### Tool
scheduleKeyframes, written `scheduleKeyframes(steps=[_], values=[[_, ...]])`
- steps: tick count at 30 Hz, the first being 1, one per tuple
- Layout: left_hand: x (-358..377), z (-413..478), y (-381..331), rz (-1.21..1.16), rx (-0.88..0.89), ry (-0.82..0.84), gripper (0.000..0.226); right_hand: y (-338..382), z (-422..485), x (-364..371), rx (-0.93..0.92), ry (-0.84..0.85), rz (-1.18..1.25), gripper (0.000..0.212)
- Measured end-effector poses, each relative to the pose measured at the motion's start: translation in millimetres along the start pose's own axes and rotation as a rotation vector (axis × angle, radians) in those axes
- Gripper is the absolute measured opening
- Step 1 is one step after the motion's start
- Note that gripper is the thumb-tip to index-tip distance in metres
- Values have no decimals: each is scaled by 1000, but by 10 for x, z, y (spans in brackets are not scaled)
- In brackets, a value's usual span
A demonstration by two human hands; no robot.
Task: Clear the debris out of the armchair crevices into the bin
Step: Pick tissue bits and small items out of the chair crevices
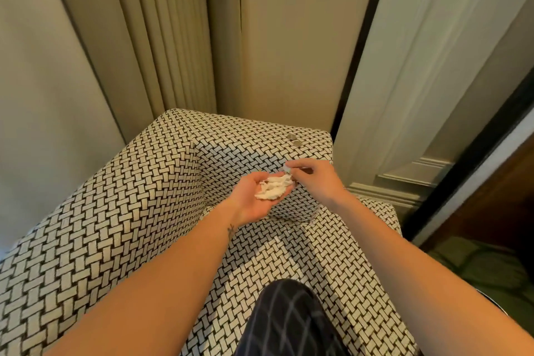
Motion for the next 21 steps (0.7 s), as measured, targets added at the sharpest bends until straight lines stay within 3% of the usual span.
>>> scheduleKeyframes(steps=[13, 16, 21], values=[[428, 476, -246, -24, 144, -157, 34, -2, 623, -279, -41, -62, -91, 34], [443, 561, -230, -1, 162, -191, 31, -116, 694, -182, -62, -20, -285, 44], [465, 622, -186, 30, 173, -242, 31, -136, 667, -138, -97, -25, -518, 41]])
Point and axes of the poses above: each hand's wrist, its own z-axis towards the middle knuckle, its own x-axis out of the palm, y = z × x, the point moved 1 cm from there along z, towards the middle knuckle, and after that the axes turned 6 degrees about z, right-handed, at the moved point
